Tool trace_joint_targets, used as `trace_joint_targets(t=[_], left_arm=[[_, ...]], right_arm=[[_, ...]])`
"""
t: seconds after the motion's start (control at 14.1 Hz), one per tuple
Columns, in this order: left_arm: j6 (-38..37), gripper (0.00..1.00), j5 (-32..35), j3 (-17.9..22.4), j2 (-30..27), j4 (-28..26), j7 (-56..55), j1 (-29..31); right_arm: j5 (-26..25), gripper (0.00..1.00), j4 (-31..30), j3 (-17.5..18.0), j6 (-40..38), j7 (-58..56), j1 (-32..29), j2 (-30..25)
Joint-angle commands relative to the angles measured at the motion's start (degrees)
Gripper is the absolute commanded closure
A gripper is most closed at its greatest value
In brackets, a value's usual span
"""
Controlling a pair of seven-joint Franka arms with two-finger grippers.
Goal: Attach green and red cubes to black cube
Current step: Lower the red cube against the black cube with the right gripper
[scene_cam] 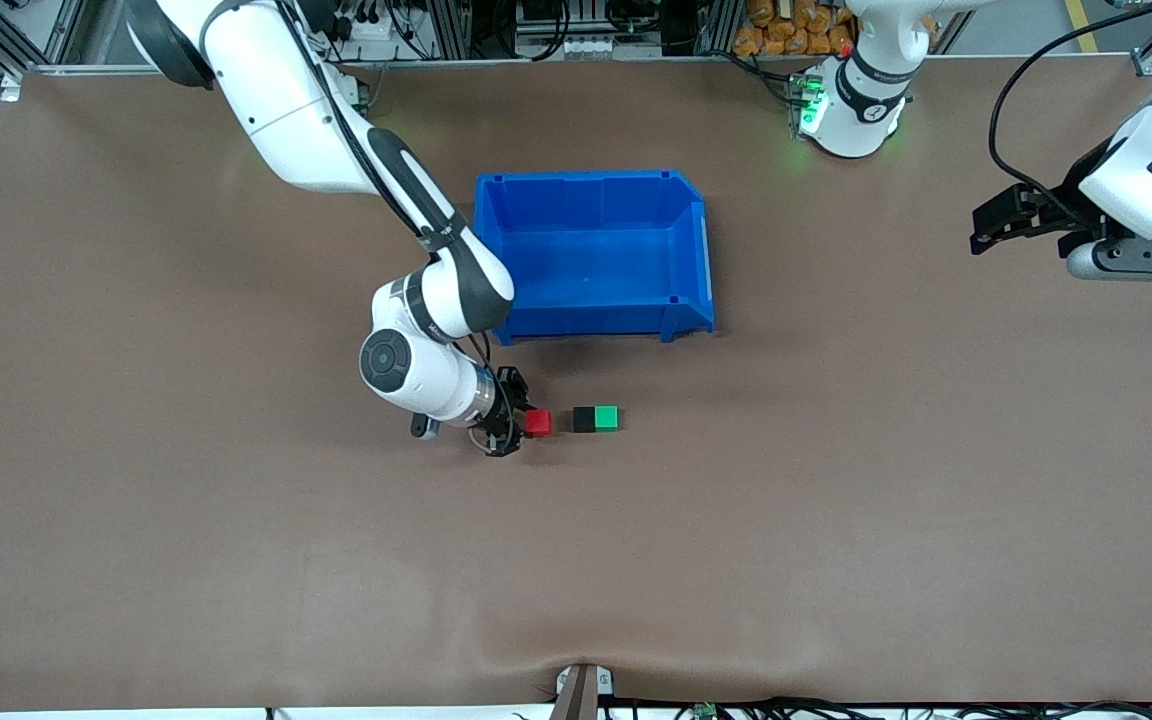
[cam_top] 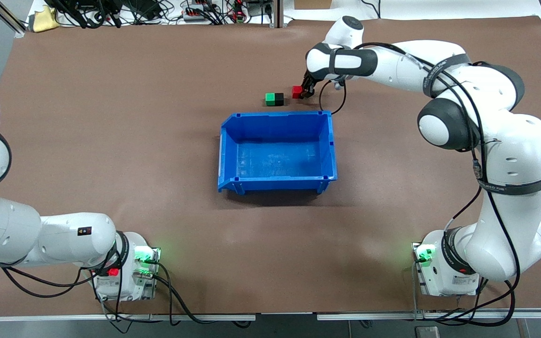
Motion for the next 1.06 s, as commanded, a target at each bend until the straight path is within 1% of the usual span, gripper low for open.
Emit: trace_joint_targets(t=[0.0,0.21,0.57,0.99], left_arm=[[0.7,0.0,0.1,-0.3,-1.3,-1.3,-0.7,0.3],[0.7,0.0,0.1,-0.3,-1.3,-1.3,-0.7,0.3],[0.7,0.0,0.1,-0.3,-1.3,-1.3,-0.7,0.2],[0.7,0.0,0.1,-0.3,-1.3,-1.3,-0.7,0.2]], right_arm=[[1.0,1.0,3.2,-0.5,0.5,2.0,1.4,2.7],[1.1,1.0,3.5,-0.5,0.6,2.5,1.8,3.2],[0.6,1.0,6.1,-0.6,0.6,5.1,2.8,5.2],[0.3,1.0,6.2,-0.7,0.5,5.1,3.2,5.5]])
